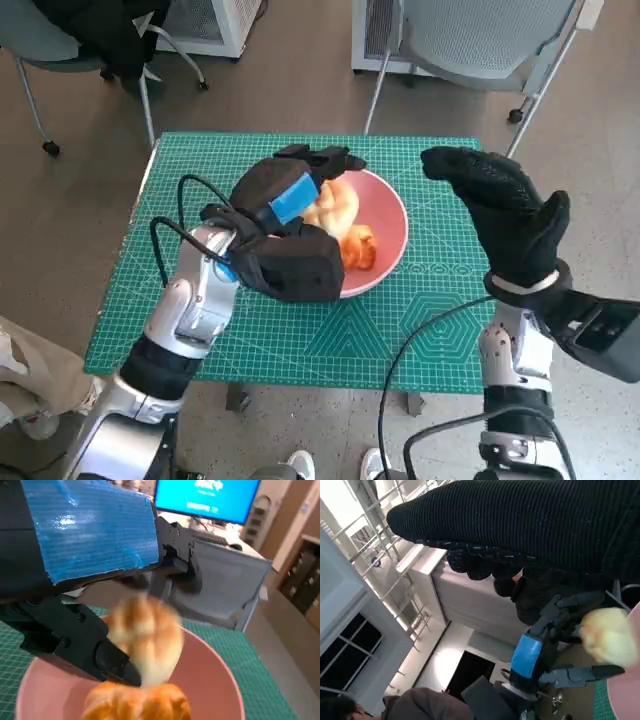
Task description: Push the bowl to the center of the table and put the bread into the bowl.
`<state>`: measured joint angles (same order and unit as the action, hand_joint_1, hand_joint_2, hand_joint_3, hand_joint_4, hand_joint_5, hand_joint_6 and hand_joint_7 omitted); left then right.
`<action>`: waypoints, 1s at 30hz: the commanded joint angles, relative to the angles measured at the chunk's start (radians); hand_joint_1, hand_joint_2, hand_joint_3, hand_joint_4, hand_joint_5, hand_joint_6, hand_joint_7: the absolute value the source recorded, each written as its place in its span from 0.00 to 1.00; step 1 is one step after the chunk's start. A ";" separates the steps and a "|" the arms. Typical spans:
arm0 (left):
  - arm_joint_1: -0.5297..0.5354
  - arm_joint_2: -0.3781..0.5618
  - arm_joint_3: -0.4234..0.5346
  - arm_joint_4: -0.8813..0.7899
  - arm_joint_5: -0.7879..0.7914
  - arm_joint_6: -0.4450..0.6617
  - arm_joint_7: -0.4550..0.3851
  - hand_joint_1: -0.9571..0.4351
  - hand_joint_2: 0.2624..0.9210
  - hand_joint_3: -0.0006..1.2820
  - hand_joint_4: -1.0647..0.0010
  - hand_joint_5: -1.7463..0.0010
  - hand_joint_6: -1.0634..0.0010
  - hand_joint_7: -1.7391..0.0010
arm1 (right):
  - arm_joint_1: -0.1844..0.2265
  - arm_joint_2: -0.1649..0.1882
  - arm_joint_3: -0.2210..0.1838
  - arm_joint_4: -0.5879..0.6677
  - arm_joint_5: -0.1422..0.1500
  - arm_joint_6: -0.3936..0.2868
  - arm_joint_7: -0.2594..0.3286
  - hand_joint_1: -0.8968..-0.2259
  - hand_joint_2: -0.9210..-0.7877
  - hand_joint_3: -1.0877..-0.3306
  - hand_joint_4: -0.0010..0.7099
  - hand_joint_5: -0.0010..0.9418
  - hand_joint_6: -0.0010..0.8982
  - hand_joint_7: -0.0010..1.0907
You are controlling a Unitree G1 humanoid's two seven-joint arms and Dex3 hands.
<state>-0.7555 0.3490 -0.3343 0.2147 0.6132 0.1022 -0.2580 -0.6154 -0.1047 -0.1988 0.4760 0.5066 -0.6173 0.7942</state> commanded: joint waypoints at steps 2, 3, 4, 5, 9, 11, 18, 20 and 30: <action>0.019 0.003 0.023 0.009 -0.040 -0.056 0.017 0.29 0.87 0.04 1.00 1.00 0.91 0.88 | 0.016 0.005 0.001 0.007 -0.008 0.005 -0.007 0.29 0.00 0.38 0.11 0.00 0.00 0.26; 0.021 0.003 0.031 0.016 -0.051 -0.069 0.020 0.29 0.88 0.04 1.00 1.00 0.91 0.88 | 0.014 0.005 0.001 0.010 -0.009 0.004 -0.007 0.29 0.00 0.38 0.11 0.00 0.00 0.26; 0.023 0.003 0.036 0.021 -0.060 -0.078 0.023 0.27 0.89 0.04 1.00 1.00 0.92 0.89 | 0.013 0.005 0.001 0.011 -0.009 0.003 -0.007 0.29 0.00 0.38 0.11 0.00 0.00 0.26; 0.027 0.004 0.043 0.024 -0.070 -0.088 0.027 0.26 0.90 0.04 1.00 1.00 0.92 0.89 | 0.013 0.006 0.001 0.012 -0.009 0.002 -0.007 0.30 0.00 0.38 0.11 0.00 0.00 0.26; 0.042 0.006 0.079 0.032 -0.120 -0.128 0.031 0.23 0.94 0.04 1.00 1.00 0.93 0.89 | 0.009 0.006 0.002 0.013 -0.010 0.000 -0.007 0.31 0.00 0.38 0.11 0.00 0.00 0.26; 0.049 0.006 0.099 0.034 -0.155 -0.142 0.022 0.21 0.97 0.04 1.00 1.00 0.93 0.90 | 0.008 0.006 0.003 0.011 -0.011 -0.001 -0.008 0.32 0.00 0.37 0.11 0.00 0.00 0.26; 0.082 -0.004 0.206 0.037 -0.358 -0.183 -0.045 0.19 1.00 0.08 1.00 1.00 0.95 0.90 | 0.001 0.006 0.008 -0.001 -0.011 0.001 -0.011 0.33 0.00 0.37 0.11 0.00 0.00 0.26; 0.100 -0.011 0.255 0.041 -0.458 -0.224 -0.079 0.18 1.00 0.10 1.00 1.00 0.94 0.90 | -0.002 0.004 0.010 -0.014 -0.011 0.006 -0.014 0.33 0.00 0.37 0.11 0.00 0.00 0.26; 0.185 -0.068 0.421 -0.025 -0.823 -0.361 -0.195 0.18 1.00 0.19 1.00 1.00 0.91 0.90 | -0.022 -0.004 0.024 -0.082 -0.014 0.046 -0.040 0.33 0.00 0.38 0.12 0.01 0.01 0.25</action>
<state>-0.5969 0.3004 0.0471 0.2320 -0.1323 -0.2234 -0.4285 -0.6288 -0.1058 -0.1840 0.4130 0.5053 -0.5936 0.7684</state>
